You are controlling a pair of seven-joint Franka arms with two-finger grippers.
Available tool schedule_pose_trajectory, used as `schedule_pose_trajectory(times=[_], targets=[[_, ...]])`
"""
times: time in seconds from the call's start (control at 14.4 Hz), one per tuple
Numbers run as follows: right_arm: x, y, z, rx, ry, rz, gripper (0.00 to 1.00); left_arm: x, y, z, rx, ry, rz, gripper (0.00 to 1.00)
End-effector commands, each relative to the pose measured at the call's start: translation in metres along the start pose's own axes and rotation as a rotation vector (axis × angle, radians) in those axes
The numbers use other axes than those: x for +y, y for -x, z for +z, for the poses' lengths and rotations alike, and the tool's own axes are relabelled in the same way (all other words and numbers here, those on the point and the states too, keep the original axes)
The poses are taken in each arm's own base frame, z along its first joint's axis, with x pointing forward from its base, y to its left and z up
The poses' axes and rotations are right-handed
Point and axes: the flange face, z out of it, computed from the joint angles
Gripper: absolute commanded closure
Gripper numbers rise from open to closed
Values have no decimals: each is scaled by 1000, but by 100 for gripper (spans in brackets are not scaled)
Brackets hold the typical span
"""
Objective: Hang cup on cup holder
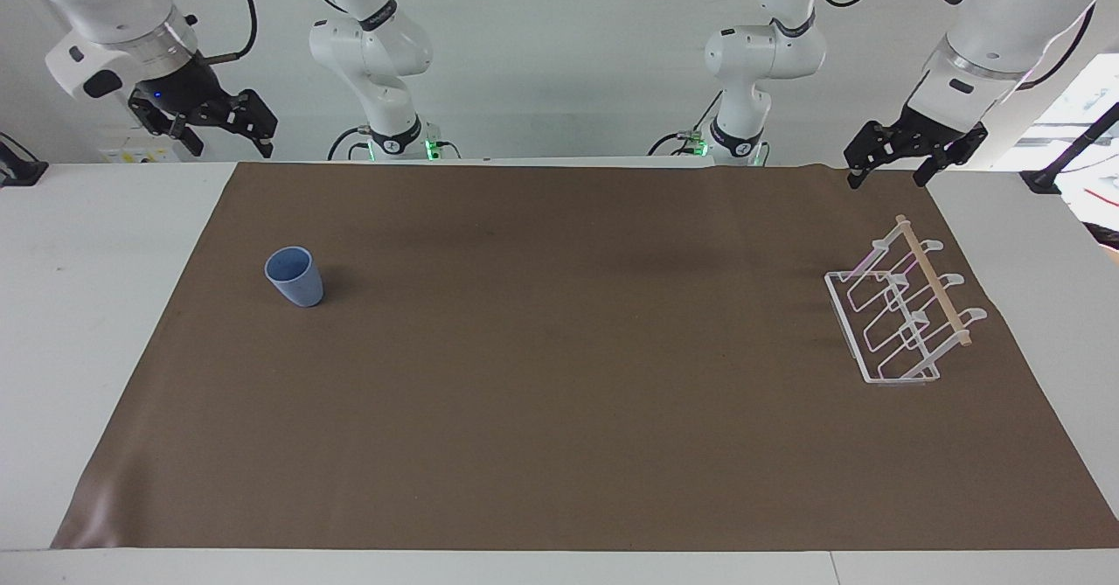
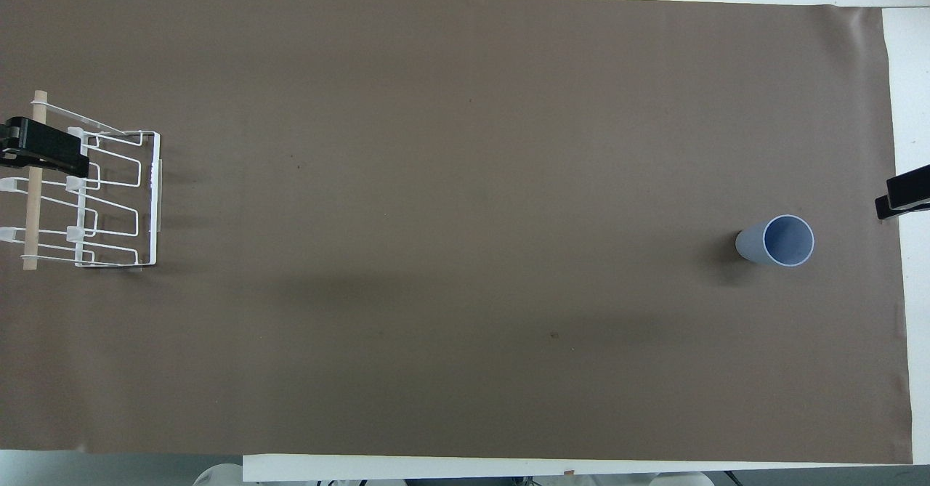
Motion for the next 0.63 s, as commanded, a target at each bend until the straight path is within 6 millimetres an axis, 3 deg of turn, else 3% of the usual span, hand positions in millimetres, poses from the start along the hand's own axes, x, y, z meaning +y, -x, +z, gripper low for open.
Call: schedule_pose_trajectory(times=[0.0,0.42,0.56], targets=[[1,6,0,1,1,0,0,1,10,1,-28,-16,16,0],[-1,5,5,17,-4,-68,0,-15,12,3,-38,-15,-13,0],[13,-7,29,121,8,-116,0,-17,12,4,-40,-15,-18,0]])
